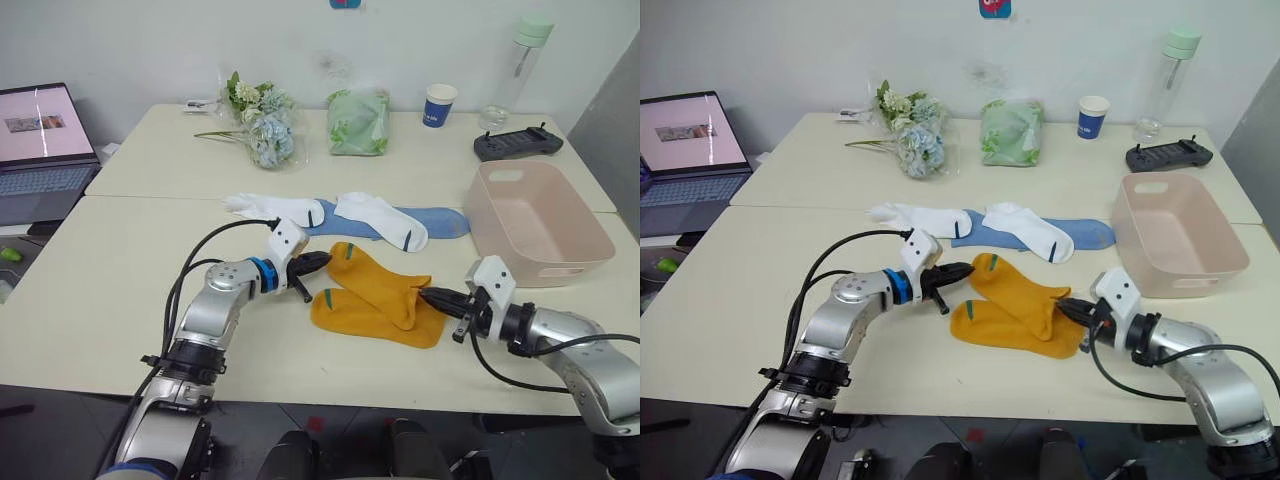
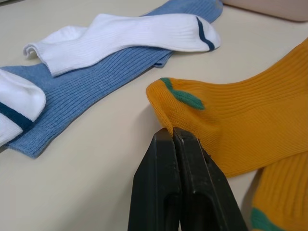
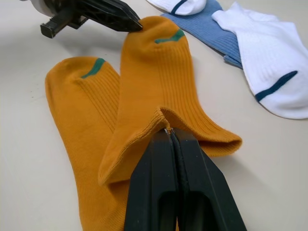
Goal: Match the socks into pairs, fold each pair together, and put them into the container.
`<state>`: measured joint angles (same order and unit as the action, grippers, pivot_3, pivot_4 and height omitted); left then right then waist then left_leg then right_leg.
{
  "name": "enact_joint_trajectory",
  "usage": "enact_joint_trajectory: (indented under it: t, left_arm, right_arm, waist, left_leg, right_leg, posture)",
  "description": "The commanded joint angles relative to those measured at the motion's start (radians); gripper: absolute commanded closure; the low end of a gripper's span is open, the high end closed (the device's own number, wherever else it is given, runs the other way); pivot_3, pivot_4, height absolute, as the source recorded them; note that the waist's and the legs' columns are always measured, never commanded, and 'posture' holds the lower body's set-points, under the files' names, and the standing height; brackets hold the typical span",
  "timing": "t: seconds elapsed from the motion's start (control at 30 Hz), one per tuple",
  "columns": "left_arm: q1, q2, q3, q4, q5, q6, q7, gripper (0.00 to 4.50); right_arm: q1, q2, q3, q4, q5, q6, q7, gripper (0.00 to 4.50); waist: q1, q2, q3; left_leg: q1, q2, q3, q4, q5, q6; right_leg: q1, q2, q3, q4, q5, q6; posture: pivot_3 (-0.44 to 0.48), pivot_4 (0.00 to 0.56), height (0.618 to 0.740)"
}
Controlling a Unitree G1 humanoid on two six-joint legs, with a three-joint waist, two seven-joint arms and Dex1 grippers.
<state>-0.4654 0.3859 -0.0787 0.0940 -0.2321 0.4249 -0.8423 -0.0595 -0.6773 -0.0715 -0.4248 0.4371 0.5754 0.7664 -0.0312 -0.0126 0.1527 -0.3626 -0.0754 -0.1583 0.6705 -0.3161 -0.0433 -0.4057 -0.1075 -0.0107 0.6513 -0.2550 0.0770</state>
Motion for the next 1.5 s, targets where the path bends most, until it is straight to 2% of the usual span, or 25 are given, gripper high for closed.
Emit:
enact_joint_trajectory:
  t: [0.03, 0.3, 0.47, 0.73, 1.5]
  left_arm:
    - [0.061, 0.031, 0.062, -0.215, -0.117, 0.14, 0.002, 4.5]
    - [0.266, 0.029, 0.146, -0.536, -0.323, 0.378, 0.105, 4.5]
    - [0.371, 0.032, 0.132, -0.614, -0.342, 0.388, 0.159, 4.5]
    - [0.392, 0.055, 0.121, -0.571, -0.302, 0.328, 0.19, 4.5]
    - [0.436, 0.089, 0.107, -0.58, -0.326, 0.298, 0.174, 4.5]
  right_arm:
    - [-0.004, -0.036, -0.107, -0.005, 0.057, -0.001, 0.027, 4.45]
    - [0.041, -0.099, -0.16, 0.02, 0.085, -0.002, 0.088, 4.45]
    - [0.05, -0.09, -0.136, 0.001, 0.098, 0.022, 0.088, 4.45]
    - [0.045, -0.058, -0.087, -0.043, 0.096, 0.048, 0.038, 4.45]
    - [0.052, -0.036, -0.057, -0.1, 0.104, 0.1, -0.033, 4.45]
  waist:
    - [0.001, 0.0, 0.0]
    - [0.002, 0.0, 0.0]
    - [0.003, 0.0, 0.0]
    - [0.007, 0.0, 0.0]
    - [0.007, 0.0, 0.0]
  left_leg:
    - [0.0, 0.0, 0.0, 0.0, 0.0, 0.0]
    - [0.0, 0.0, 0.0, 0.0, 0.0, 0.0]
    - [0.001, 0.001, 0.001, 0.0, 0.0, 0.0]
    - [0.001, 0.0, 0.001, -0.001, 0.0, 0.0]
    - [0.001, 0.0, 0.001, -0.002, 0.0, 0.0]
  right_leg:
    - [0.0, 0.0, 0.0, 0.0, 0.0, 0.0]
    - [0.001, 0.0, 0.0, 0.0, 0.0, 0.0]
    - [0.001, 0.0, 0.001, 0.0, 0.0, 0.0]
    - [0.001, 0.0, 0.001, -0.001, 0.0, 0.0]
    - [0.001, 0.0, 0.0, -0.001, 0.0, 0.0]
  posture:
    - [0.0, 0.15, 0.74]
    - [0.0, 0.15, 0.74]
    - [0.0, 0.15, 0.74]
    - [0.0, 0.15, 0.74]
    - [0.0, 0.15, 0.74]
